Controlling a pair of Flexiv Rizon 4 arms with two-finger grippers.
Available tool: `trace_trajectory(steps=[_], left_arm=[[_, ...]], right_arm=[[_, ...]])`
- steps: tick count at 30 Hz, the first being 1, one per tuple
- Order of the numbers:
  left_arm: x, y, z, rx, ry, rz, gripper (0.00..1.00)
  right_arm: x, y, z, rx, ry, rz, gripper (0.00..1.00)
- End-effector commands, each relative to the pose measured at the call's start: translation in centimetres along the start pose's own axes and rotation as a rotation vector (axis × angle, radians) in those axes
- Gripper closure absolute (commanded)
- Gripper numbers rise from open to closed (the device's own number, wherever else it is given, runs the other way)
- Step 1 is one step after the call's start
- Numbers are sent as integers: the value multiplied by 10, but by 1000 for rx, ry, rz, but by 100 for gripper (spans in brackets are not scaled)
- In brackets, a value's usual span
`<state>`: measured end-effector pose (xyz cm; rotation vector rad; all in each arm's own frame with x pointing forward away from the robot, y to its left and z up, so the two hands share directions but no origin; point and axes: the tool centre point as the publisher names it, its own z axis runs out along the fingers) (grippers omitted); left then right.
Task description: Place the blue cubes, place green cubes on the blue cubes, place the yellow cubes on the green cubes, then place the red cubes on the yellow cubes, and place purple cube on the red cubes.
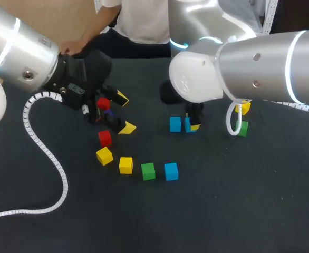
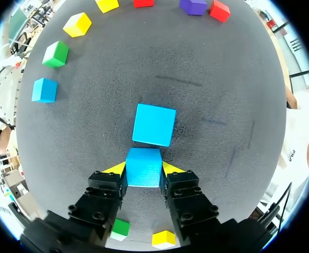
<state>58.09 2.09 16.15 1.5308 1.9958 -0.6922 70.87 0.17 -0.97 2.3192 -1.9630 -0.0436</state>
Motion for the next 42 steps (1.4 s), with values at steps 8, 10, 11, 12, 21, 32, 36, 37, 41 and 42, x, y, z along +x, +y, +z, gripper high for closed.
trace_trajectory(steps=[8, 10, 11, 12, 21, 32, 36, 37, 41, 42], left_arm=[[-1, 1, 0, 2, 6, -1, 0], [-1, 1, 0, 2, 6, -1, 0], [-1, 1, 0, 2, 6, -1, 0], [-1, 1, 0, 2, 6, -1, 0], [-1, 1, 0, 2, 6, -1, 0], [-1, 1, 0, 2, 6, -1, 0], [-1, 1, 0, 2, 6, -1, 0], [-1, 1, 0, 2, 6, -1, 0], [-1, 1, 0, 2, 6, -1, 0], [-1, 1, 0, 2, 6, -1, 0]], right_arm=[[-1, -4, 2, -8, 6, -3, 96], [-2, -4, 3, -10, 6, -3, 94], [-2, -4, 4, -12, 6, -3, 94], [-2, -4, 4, -12, 6, -4, 94], [-1, -5, 5, -15, 9, -3, 91], [3, -1, 2, -13, 9, 15, 0], [7, 1, -3, -6, 10, 24, 0], [8, 2, -4, -2, 11, 26, 0], [14, 5, -12, 12, 10, 42, 0], [17, 6, -14, 16, 8, 45, 0]])
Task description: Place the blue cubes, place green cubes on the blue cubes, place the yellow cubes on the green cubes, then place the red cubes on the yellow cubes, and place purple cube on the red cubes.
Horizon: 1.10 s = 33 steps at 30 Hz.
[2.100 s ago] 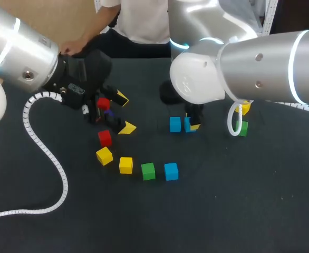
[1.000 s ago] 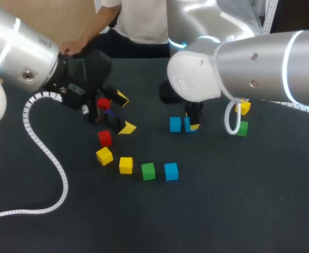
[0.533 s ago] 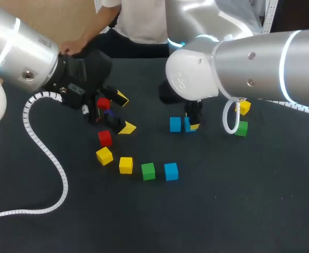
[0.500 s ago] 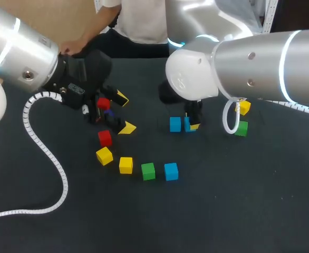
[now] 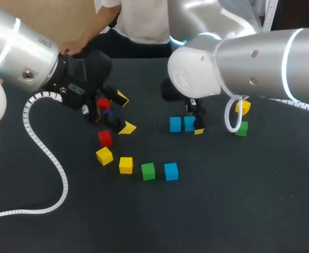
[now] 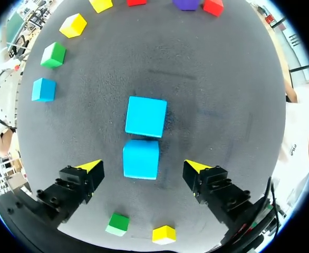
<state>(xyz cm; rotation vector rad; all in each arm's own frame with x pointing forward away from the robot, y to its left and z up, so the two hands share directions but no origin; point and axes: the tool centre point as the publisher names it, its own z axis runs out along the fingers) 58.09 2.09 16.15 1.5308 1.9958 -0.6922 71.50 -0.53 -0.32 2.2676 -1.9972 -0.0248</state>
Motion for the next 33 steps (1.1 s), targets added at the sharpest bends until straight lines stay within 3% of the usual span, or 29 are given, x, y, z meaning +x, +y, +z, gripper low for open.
trace_trajectory(steps=[1, 15, 33], left_arm=[[-1, 1, 0, 2, 6, -1, 0], [-1, 1, 0, 2, 6, -1, 0], [-1, 1, 0, 2, 6, -1, 0]], right_arm=[[11, 12, -9, 25, -18, 12, 0], [39, 43, -31, 62, -76, 65, 0], [55, 76, -50, 115, -134, 108, 0]])
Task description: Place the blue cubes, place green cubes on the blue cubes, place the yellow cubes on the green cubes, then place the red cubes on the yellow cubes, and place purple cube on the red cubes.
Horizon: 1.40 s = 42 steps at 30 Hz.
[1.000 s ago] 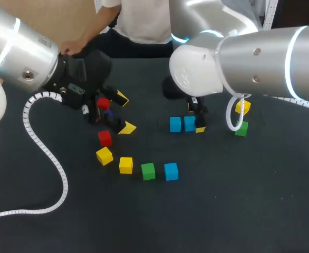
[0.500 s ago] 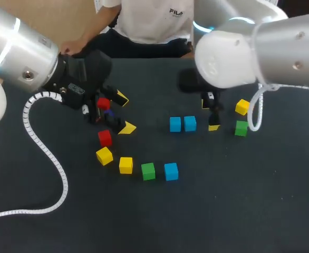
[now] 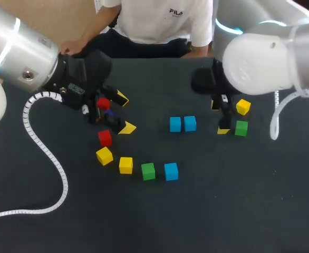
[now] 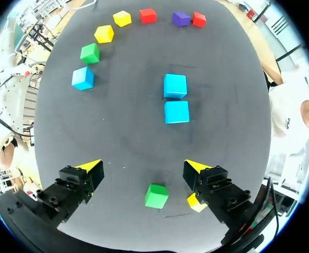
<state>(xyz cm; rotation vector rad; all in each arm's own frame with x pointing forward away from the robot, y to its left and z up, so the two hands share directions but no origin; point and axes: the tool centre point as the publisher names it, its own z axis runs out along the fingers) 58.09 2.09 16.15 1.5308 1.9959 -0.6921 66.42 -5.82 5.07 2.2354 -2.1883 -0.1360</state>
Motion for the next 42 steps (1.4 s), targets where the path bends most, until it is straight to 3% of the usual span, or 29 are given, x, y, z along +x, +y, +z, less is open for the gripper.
trace_trajectory(steps=[1, 4, 15, 24, 36, 42], left_arm=[[-1, 1, 0, 2, 6, -1, 0], [-1, 1, 0, 2, 6, -1, 0], [-1, 1, 0, 2, 6, -1, 0], [-1, 1, 0, 2, 6, -1, 0], [-1, 1, 0, 2, 6, -1, 0], [-1, 1, 0, 2, 6, -1, 0]], right_arm=[[8, 14, -7, 84, -7, 4, 0], [14, 20, -11, 94, -19, 20, 0], [39, 37, -16, 129, -285, 14, 0], [53, 41, -12, 131, -428, 7, 0], [68, 59, -19, 149, -486, 24, 0], [61, 47, -23, 150, -489, -8, 0]])
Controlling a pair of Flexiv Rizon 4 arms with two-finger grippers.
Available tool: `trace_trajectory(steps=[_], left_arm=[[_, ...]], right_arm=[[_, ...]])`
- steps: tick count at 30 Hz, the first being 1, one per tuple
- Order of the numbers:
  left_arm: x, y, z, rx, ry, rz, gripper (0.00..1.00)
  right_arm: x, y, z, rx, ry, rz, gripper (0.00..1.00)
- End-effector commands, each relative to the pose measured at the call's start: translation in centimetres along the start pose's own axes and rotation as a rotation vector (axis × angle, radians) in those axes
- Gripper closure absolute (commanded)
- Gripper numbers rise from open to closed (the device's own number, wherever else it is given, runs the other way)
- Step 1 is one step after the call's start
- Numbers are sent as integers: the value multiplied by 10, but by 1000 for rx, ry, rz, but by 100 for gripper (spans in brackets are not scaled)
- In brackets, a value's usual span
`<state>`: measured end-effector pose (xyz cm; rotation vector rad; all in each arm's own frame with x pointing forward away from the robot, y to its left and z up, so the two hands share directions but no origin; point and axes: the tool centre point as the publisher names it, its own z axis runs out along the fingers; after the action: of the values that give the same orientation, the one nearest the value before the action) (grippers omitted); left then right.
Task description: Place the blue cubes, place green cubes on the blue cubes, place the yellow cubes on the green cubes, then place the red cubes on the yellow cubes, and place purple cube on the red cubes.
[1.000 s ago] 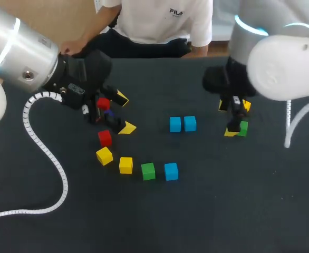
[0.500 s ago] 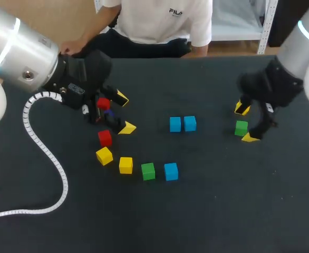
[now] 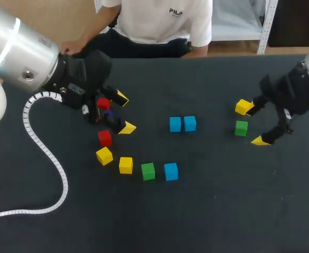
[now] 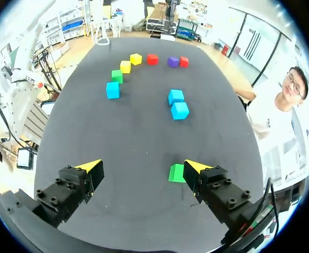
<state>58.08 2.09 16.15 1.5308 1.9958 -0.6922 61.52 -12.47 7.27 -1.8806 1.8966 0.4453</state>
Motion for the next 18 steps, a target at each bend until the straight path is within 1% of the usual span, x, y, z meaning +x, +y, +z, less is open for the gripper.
trace_trajectory(steps=[1, 4, 10, 13, 14, 18], left_arm=[[-1, 1, 0, 2, 6, -1, 0], [-1, 1, 0, 2, 6, -1, 0], [-1, 1, 0, 2, 6, -1, 0], [-1, 1, 0, 2, 6, -1, 0], [-1, 1, 0, 2, 6, -1, 0], [-1, 1, 0, 2, 6, -1, 0]], right_arm=[[-5, -9, 2, -5, -6, -25, 0], [-10, -23, 7, -13, 3, -34, 0], [-26, -50, 19, -33, -17, -62, 0], [-33, -59, 24, -45, -54, -66, 0], [-35, -62, 25, -53, -80, -56, 0], [-39, -69, 28, -73, -126, -33, 0]])
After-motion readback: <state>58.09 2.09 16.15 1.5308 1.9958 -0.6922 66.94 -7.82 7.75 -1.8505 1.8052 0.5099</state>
